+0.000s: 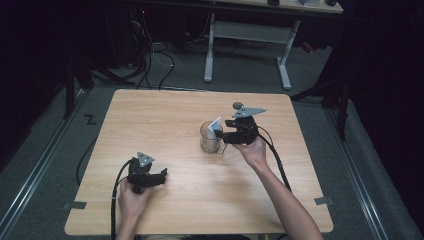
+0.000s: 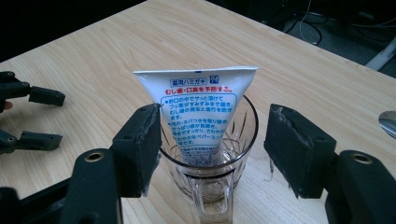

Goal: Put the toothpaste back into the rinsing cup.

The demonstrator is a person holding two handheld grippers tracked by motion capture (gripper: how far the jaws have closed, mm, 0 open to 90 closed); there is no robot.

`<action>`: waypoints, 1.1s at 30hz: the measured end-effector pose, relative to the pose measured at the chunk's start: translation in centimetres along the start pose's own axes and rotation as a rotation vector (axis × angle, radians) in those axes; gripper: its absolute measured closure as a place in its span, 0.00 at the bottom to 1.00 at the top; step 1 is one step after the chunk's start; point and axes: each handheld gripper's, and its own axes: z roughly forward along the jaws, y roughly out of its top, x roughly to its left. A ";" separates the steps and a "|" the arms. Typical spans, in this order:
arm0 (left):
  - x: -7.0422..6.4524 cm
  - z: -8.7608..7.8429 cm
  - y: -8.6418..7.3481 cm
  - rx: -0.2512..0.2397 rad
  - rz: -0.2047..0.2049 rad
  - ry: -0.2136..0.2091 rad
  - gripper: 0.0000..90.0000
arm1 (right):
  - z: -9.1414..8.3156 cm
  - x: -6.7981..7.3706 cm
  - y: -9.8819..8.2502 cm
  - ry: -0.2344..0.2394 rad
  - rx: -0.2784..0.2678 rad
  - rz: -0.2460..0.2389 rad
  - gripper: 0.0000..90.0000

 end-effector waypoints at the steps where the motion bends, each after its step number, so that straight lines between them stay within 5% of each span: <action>1: 0.0 0.0 0.0 0.000 0.000 0.000 0.21 | 0.0 0.0 0.0 0.000 0.000 0.000 0.40; 33: -0.3 0.2 0.2 -0.003 -0.031 0.027 0.22 | -2.5 -1.6 -2.0 -0.007 -0.058 0.074 0.42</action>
